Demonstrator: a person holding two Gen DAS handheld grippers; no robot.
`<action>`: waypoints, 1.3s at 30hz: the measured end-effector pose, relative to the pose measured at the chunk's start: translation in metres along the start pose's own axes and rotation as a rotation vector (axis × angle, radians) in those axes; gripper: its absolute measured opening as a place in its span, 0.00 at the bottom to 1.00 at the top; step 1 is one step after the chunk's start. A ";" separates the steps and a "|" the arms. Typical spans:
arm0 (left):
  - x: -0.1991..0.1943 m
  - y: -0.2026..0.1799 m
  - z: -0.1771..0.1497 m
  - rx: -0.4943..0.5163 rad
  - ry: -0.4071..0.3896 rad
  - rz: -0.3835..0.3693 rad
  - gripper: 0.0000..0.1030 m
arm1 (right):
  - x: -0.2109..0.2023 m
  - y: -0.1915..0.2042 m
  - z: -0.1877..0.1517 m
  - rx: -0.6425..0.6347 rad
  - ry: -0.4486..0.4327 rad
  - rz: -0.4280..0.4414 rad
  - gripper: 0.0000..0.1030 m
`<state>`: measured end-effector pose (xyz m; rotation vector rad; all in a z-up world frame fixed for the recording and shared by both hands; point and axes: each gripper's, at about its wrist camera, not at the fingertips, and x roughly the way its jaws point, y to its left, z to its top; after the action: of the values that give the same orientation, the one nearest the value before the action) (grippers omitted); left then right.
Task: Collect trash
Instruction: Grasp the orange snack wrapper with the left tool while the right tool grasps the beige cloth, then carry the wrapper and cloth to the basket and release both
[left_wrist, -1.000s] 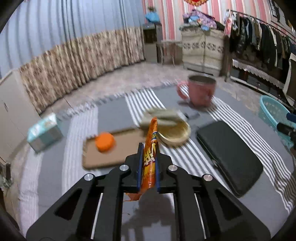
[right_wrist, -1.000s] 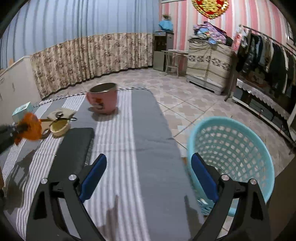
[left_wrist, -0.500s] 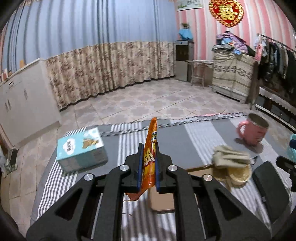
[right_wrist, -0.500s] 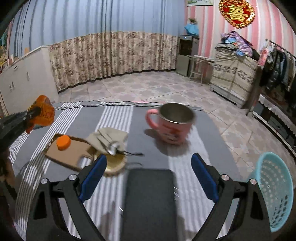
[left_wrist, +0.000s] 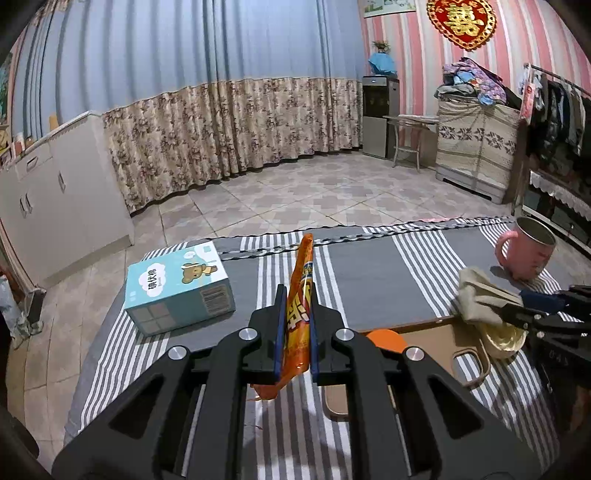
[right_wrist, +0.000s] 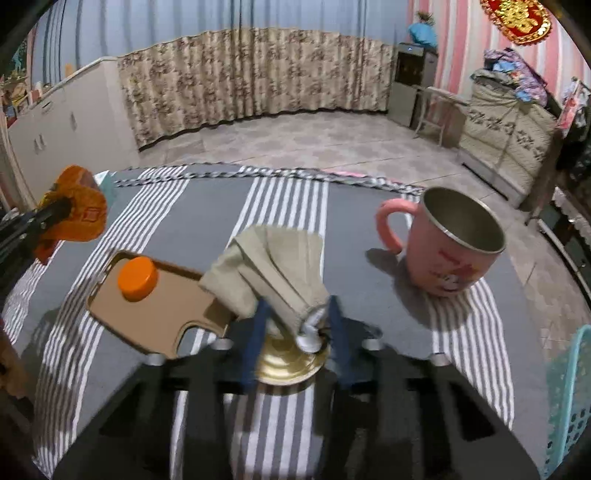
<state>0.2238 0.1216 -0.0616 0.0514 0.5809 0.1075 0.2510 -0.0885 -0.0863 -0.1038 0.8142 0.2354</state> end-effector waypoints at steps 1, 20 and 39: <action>0.000 -0.002 0.000 0.008 -0.002 0.000 0.08 | -0.001 0.000 0.000 -0.003 -0.001 0.006 0.19; -0.042 -0.063 0.005 0.062 -0.025 -0.094 0.08 | -0.157 -0.153 -0.072 0.052 -0.130 -0.201 0.12; -0.105 -0.307 0.014 0.192 -0.069 -0.380 0.08 | -0.192 -0.339 -0.139 0.400 -0.169 -0.349 0.12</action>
<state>0.1711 -0.1952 -0.0167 0.1292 0.5222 -0.3182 0.1092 -0.4740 -0.0402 0.1485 0.6490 -0.2466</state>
